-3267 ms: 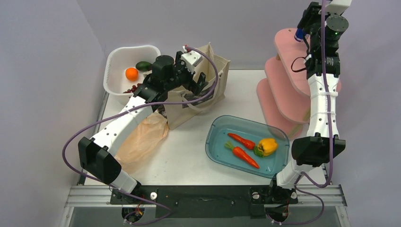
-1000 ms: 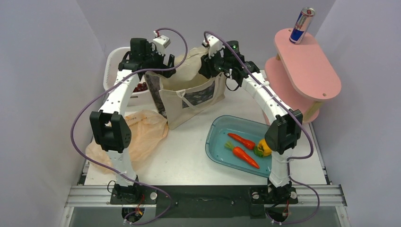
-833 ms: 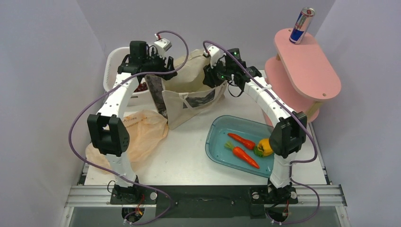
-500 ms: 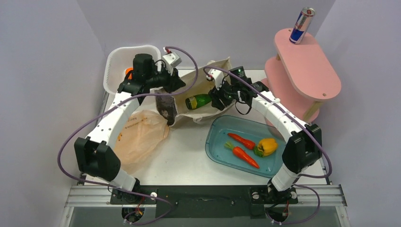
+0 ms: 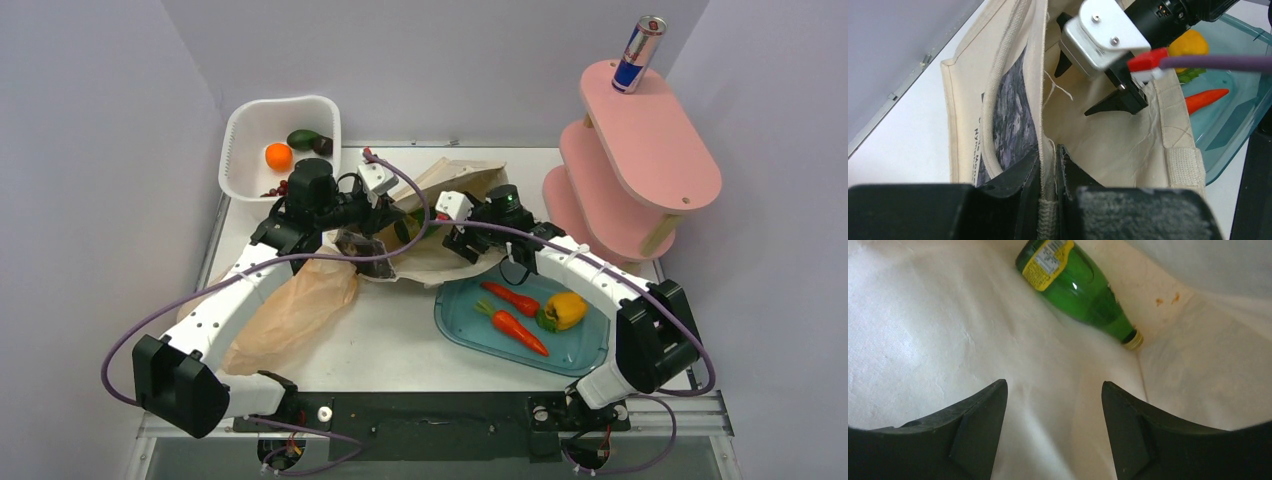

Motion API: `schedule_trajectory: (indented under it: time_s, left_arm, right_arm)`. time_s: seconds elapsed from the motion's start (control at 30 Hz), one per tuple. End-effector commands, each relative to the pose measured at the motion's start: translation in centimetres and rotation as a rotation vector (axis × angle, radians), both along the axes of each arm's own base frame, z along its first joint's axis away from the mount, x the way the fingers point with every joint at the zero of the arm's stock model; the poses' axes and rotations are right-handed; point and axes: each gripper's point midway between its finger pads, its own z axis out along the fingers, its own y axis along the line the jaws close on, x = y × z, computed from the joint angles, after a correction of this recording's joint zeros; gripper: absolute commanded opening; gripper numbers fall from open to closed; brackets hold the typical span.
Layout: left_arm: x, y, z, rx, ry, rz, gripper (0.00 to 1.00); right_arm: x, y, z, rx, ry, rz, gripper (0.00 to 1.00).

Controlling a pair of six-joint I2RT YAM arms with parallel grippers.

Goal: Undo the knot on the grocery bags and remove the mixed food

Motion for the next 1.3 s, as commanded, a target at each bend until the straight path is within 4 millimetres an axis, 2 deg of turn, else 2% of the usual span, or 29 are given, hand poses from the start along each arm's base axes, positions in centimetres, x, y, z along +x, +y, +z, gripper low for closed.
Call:
schedule_trajectory:
  time_s: [0.0,0.13,0.17,0.2,0.23,0.3,0.33,0.4,0.47,0.57,0.67,0.77,0.8,0.83,0.87,0.9,1.0,1.27]
  left_arm:
    - [0.0,-0.3,5.9,-0.114,-0.199,-0.013,0.0]
    - [0.6,-0.3,7.4,-0.169,-0.206,-0.005,0.0]
    - [0.8,-0.2,7.7,-0.177,-0.209,-0.001,0.0]
    - [0.8,-0.2,8.1,-0.192,-0.206,-0.006,0.0]
    - [1.1,-0.1,8.3,-0.199,-0.208,-0.002,0.0]
    - [1.4,-0.1,8.7,-0.212,-0.2,-0.009,0.0]
    - [1.3,-0.2,8.8,-0.215,-0.2,-0.019,0.0]
    - [1.5,-0.3,8.9,-0.216,-0.207,-0.03,0.0]
    - [1.7,-0.4,8.9,-0.216,-0.207,-0.038,0.0]
    - [2.0,-0.6,9.0,-0.224,-0.197,-0.048,0.0]
    - [2.1,-0.7,9.3,-0.234,-0.199,-0.058,0.0]
    - [2.2,-0.9,9.7,-0.242,-0.205,-0.069,0.0]
    - [2.1,-1.0,9.7,-0.243,-0.205,-0.076,0.0]
    - [1.9,-1.0,9.9,-0.246,-0.208,-0.085,0.0]
    - [1.8,-1.1,10.0,-0.247,-0.209,-0.092,0.0]
    - [1.5,-1.1,10.1,-0.247,-0.209,-0.102,0.0]
    - [1.1,-1.2,10.3,-0.249,-0.214,-0.118,0.0]
    - [0.6,-1.2,10.0,-0.252,-0.206,-0.13,0.0]
  right_arm:
    - [1.7,2.7,3.3,-0.001,-0.287,0.222,0.64]
    - [2.6,4.3,3.1,-0.091,-0.392,0.403,0.57]
    - [2.7,4.7,3.5,-0.125,-0.421,0.461,0.56]
    - [3.0,4.9,2.7,-0.15,-0.414,0.494,0.56]
    - [3.2,5.1,3.0,-0.189,-0.441,0.554,0.56]
    - [3.5,5.6,1.5,-0.258,-0.431,0.652,0.58]
    - [3.1,5.4,0.7,-0.298,-0.422,0.717,0.61]
    - [3.7,5.9,0.5,-0.341,-0.448,0.789,0.66]
    - [3.5,5.8,-0.6,-0.381,-0.415,0.862,0.68]
    - [4.1,6.5,-1.3,-0.423,-0.402,0.939,0.68]
    - [3.8,6.2,-2.8,-0.482,-0.352,1.016,0.69]
    - [4.7,6.6,-4.0,-0.521,-0.336,1.025,0.72]
    - [5.3,6.7,-3.7,-0.53,-0.335,1.006,0.73]
    - [5.4,6.9,-4.5,-0.535,-0.316,1.005,0.74]
    - [5.9,7.1,-4.4,-0.545,-0.314,0.984,0.74]
    - [6.1,7.2,-5.1,-0.549,-0.29,0.974,0.74]
    - [6.9,7.6,-5.5,-0.575,-0.275,0.94,0.75]
    - [8.0,7.4,-8.5,-0.676,-0.192,0.886,0.75]
